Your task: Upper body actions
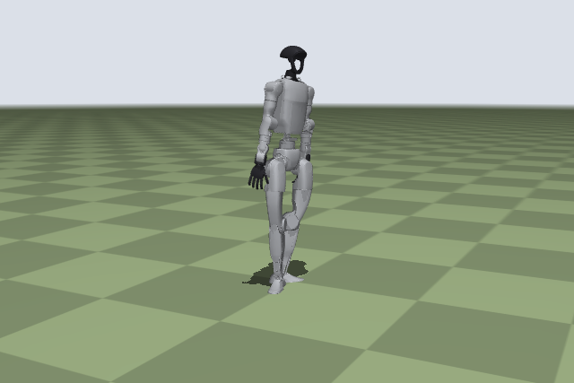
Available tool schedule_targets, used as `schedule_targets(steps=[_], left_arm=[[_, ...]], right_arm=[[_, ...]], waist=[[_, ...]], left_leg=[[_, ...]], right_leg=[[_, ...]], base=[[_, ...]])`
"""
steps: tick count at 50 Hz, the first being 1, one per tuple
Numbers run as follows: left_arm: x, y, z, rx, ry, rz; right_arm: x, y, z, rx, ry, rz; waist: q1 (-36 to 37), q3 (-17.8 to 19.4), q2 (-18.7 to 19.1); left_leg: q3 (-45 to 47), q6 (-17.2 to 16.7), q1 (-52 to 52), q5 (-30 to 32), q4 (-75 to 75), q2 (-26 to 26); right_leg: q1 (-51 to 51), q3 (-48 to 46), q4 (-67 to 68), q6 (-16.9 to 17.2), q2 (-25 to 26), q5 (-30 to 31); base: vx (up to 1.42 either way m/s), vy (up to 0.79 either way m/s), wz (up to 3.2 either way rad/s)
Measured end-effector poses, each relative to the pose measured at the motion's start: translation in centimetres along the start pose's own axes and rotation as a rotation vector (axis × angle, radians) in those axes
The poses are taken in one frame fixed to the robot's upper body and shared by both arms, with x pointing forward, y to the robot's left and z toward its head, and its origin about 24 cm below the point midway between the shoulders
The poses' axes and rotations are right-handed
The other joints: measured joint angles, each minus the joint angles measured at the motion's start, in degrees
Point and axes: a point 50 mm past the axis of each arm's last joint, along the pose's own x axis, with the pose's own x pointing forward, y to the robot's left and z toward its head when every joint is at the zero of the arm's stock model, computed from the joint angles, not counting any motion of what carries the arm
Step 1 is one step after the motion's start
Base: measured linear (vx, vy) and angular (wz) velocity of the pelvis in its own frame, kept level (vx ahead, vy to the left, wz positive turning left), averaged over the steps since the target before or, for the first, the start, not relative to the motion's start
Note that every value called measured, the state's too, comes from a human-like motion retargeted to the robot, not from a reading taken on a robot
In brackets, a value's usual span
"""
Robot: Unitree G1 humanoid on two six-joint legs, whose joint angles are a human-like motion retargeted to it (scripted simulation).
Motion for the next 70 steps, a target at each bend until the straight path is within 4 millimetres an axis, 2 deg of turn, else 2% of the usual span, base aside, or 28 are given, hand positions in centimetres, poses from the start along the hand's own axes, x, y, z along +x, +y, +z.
schedule_targets(steps=[2,10,14,17,20,22,25,28,31,33,37,40,42,45,46,51,55,60,70], left_arm=[[0.0,0.0,0.4,-0.004,-0.017,0.000],[0.1,-1.2,2.1,-0.021,-0.089,-0.037],[0.1,-1.4,2.5,-0.018,-0.110,-0.055],[0.1,-1.1,2.2,-0.026,-0.108,-0.037],[0.1,-0.8,1.5,-0.043,-0.090,-0.026],[0.1,-0.8,0.9,-0.056,-0.071,-0.020],[0.1,-1.1,0.6,-0.068,-0.053,-0.019],[0.2,-1.9,1.1,-0.078,-0.073,-0.033],[0.2,-2.6,2.0,-0.112,-0.105,-0.044],[0.2,-2.9,2.3,-0.143,-0.115,-0.056],[0.2,-2.7,2.1,-0.158,-0.106,-0.064],[0.2,-1.9,1.7,-0.128,-0.090,-0.036],[0.2,-1.5,1.1,-0.100,-0.073,-0.022],[0.2,-1.4,0.0,-0.075,-0.036,-0.031],[0.2,-1.5,-0.1,-0.070,-0.029,-0.032],[0.2,-1.2,0.4,-0.067,-0.047,-0.019],[0.2,-1.6,0.9,-0.070,-0.059,-0.037],[0.2,-2.0,1.6,-0.070,-0.087,-0.062],[0.1,-1.8,2.1,0.003,-0.097,-0.058]], right_arm=[[0.0,0.3,-0.3,0.005,0.012,0.006],[0.1,1.4,-1.2,0.026,0.035,0.036],[0.1,1.7,-1.0,0.026,0.039,0.055],[0.1,1.8,-0.3,0.019,0.021,0.068],[0.1,1.8,0.5,-0.005,-0.007,0.076],[0.1,1.6,1.0,-0.028,-0.026,0.075],[0.0,0.7,1.9,-0.063,-0.054,0.057],[-0.2,-0.5,2.9,-0.073,-0.086,0.016],[-0.3,-1.6,3.6,-0.055,-0.116,-0.014],[-0.4,-2.0,3.7,-0.042,-0.124,-0.020],[-0.4,-2.2,3.3,-0.014,-0.111,-0.030],[-0.3,-1.7,2.7,0.018,-0.087,-0.022],[-0.2,-1.2,1.9,0.044,-0.058,-0.002],[-0.1,-0.3,0.5,0.056,0.006,0.034],[0.0,0.1,0.2,0.065,0.021,0.038],[0.0,1.8,-1.6,0.124,0.086,0.059],[-0.1,2.7,-3.0,0.079,0.149,0.091],[-0.1,2.0,-2.3,0.021,0.122,0.059],[0.0,0.4,1.0,0.057,-0.021,0.035]], waist=[[-1.4,-0.1,0.2],[-5.1,-2.2,1.8],[-5.6,-2.5,1.6],[-5.5,-2.5,0.2],[-4.8,-2.8,-2.8],[-4.1,-3.0,-4.8],[-2.4,-2.6,-5.6],[0.1,-1.7,-5.0],[2.0,-0.4,-4.1],[2.9,-0.1,-3.1],[3.2,-0.2,-0.4],[3.3,0.6,1.8],[2.9,0.8,2.7],[-0.3,-0.7,4.3],[-1.3,-1.3,4.4],[-1.3,-1.3,3.5],[-0.1,-1.9,2.8],[-0.7,-1.6,3.0],[0.2,-1.4,3.0]], left_leg=[[0.8,-0.6,0.7,0.1,0.5,0.5],[5.2,-3.0,3.2,2.6,2.0,3.4],[7.1,-2.8,5.5,5.6,3.2,4.4],[8.6,-1.3,7.5,9.4,5.5,4.7],[8.0,3.5,8.6,12.4,9.6,4.2],[5.2,5.8,8.1,11.4,13.4,3.9],[-8.0,3.3,2.9,8.1,21.3,4.4],[-18.8,1.8,-2.7,5.4,24.5,2.6],[-23.9,2.6,-5.5,3.5,23.1,0.6],[-27.2,2.6,-7.3,2.4,21.4,-0.7],[-35.5,0.0,-11.1,0.8,17.3,-2.6],[-39.9,-2.2,-11.3,1.7,10.7,-3.6],[-42.0,1.5,-10.3,7.2,7.0,-5.2],[-39.0,0.5,-8.4,7.0,4.8,-3.1],[-40.8,0.9,-8.4,6.8,4.4,-3.9],[-39.5,1.5,-7.2,6.0,4.0,-4.1],[-37.2,1.6,-6.7,5.4,4.0,-4.0],[-35.2,2.1,-6.3,5.0,3.3,-3.8],[-33.1,2.1,-6.8,4.5,3.5,-3.5]], right_leg=[[-0.7,3.9,-0.7,-1.5,0.9,0.5],[-0.4,8.5,-2.4,-2.2,3.8,-1.3],[-0.2,12.8,-3.3,-3.2,5.3,-2.0],[0.4,15.2,-3.9,-3.8,5.3,-2.0],[0.9,16.9,-3.9,-3.7,2.7,-1.6],[1.1,18.6,-4.0,-3.7,0.9,-1.2],[1.1,21.6,-4.2,-4.0,0.3,-0.5],[0.3,25.5,-4.2,-4.5,0.4,0.3],[-0.3,28.4,-4.0,-4.6,0.7,1.0],[-0.8,30.0,-3.8,-4.7,1.3,1.4],[-1.3,32.0,-3.4,-4.6,3.5,1.9],[-0.1,33.4,-3.1,-4.9,6.2,1.6],[0.9,35.5,-2.8,-5.2,7.4,1.1],[1.1,36.5,-2.1,-5.0,8.4,0.3],[0.8,36.4,-2.0,-4.9,8.6,0.1],[0.6,38.3,-1.4,-4.9,8.4,0.1],[-0.3,40.4,-0.7,-5.1,8.2,0.1],[-1.6,42.3,0.3,-5.0,8.3,0.1],[-3.5,43.8,2.9,-4.7,7.9,-1.2]], base=[[-0.11,-0.18,-0.67],[-0.09,-0.24,-0.48],[-0.07,-0.26,-0.72],[-0.03,-0.26,-0.96],[-0.02,-0.29,-1.08],[0.02,-0.20,-1.12],[-0.04,-0.16,-1.26],[-0.10,-0.08,-1.43],[-0.09,-0.03,-1.28],[-0.03,-0.01,-1.12],[0.03,0.00,-0.84],[0.08,-0.01,-0.85],[0.16,0.06,-0.68],[0.21,0.10,-0.21],[0.11,0.02,-0.11],[0.08,0.01,-0.41],[0.13,0.02,-0.52],[0.04,0.04,-0.38],[0.02,0.02,-0.20]])
